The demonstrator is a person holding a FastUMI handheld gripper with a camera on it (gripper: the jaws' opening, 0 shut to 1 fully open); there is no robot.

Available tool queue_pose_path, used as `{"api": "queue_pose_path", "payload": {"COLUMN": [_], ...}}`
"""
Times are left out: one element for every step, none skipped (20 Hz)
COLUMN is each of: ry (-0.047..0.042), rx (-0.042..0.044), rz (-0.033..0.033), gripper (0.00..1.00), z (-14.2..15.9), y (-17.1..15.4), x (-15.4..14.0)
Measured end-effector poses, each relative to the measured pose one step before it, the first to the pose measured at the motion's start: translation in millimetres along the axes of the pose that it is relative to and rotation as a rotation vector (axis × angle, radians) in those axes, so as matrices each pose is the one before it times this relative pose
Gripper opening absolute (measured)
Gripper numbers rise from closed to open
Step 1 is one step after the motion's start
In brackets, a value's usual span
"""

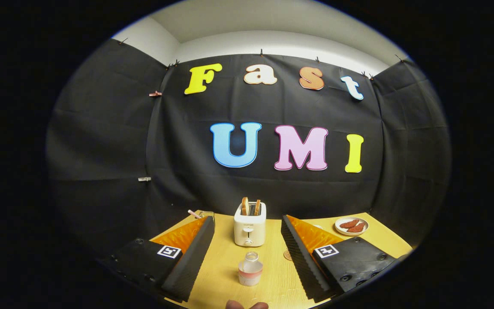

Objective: Take the bottle from table, then pour the juice into the cup, finally place the bottle on the coaster

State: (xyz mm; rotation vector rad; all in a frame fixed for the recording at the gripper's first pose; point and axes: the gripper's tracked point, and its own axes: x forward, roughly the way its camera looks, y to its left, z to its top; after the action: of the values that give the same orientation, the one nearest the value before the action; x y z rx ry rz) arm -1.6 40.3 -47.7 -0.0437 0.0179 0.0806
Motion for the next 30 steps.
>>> {"api": "queue_pose_path", "payload": {"ry": [-0.00890, -0.01116, -0.01406, -0.01001, 0.00393, 0.00369, -0.00192, -0.01459, -0.01268, 0.00339, 0.01956, 0.02790, 0.01674, 0.01015, 0.00287, 0.01395, 0.01151, 0.00193, 0.00115, 0.00138, 0.01068, 0.00856, 0.00323, 0.00399, 0.00261, 0.00255, -0.00325, -0.00421, 0.00136, 0.00612], "rx": [-0.00556, 0.00022, 0.00057, 0.00436, 0.00662, 0.00670, 0.00231, -0.00154, -0.01123, -0.01055, -0.00104, 0.00694, 0.00955, 0.00625, -0.00065, -0.00018, 0.01180, 0.01534, 0.01339, 0.01103, 0.00555, 0.00262, -0.00388, -0.00587, 0.00083, 0.00609, 0.00703, 0.00094, -0.00246, -0.00142], "rz": [-0.00447, -0.00633, -0.00400, 0.00006, -0.00200, 0.00076, -0.00989, -0.01472, -0.02209, -0.02359, -0.01231, -0.00796, 0.00105, 0.00213, 0.00202, -0.00570, 0.00067, 0.00337, 0.00391, 0.01081, 0.00873, 0.00810, 0.00506, -0.00264, -0.00331, -0.00613, -0.00576, -0.00689, -0.00820, -0.00384], "gripper": [0.97, 0.97, 0.97, 0.97, 0.97, 0.96, 0.97, 0.97, 0.97, 0.96, 0.97, 0.96, 0.97, 0.97, 0.97, 0.97, 0.97, 0.97, 0.97, 0.97, 0.97, 0.97, 0.97, 0.97, 0.97, 0.97, 0.97, 0.97, 0.98, 0.97], "z": [-4.79, -5.79, -4.02, -5.89, -10.40, -9.63, -7.87, -6.08, -6.58, -10.98, -13.95, -15.02, -10.02, -4.98, -4.87, -8.39, -9.61, -6.83, -7.07, -8.26, -10.93, -11.12, -7.82, -6.41, -5.59, -4.80, -1.25, -0.47, -1.96, -4.18], "y": [1.44, 1.90, 1.24, 4.07, 2.39, 2.21, -0.50, -2.16, -3.56, -5.19, -2.96, -0.47, 0.16, 0.94, -0.35, -3.47, -1.33, 2.35, 1.73, 2.76, 3.66, 3.13, 2.85, 0.66, -0.64, -1.37, -1.74, -1.20, -2.48, -0.93], "x": [0.60, 0.24, 0.96, 2.89, 2.53, 3.22, 2.80, 2.42, 3.00, 2.69, 2.39, 1.57, 0.11, 2.76, 3.49, 4.06, 3.10, 0.84, 2.33, 3.72, 3.33, 2.03, 2.27, 2.60, 2.98, 3.64, 3.64, 3.05, 3.07, 3.72]}}
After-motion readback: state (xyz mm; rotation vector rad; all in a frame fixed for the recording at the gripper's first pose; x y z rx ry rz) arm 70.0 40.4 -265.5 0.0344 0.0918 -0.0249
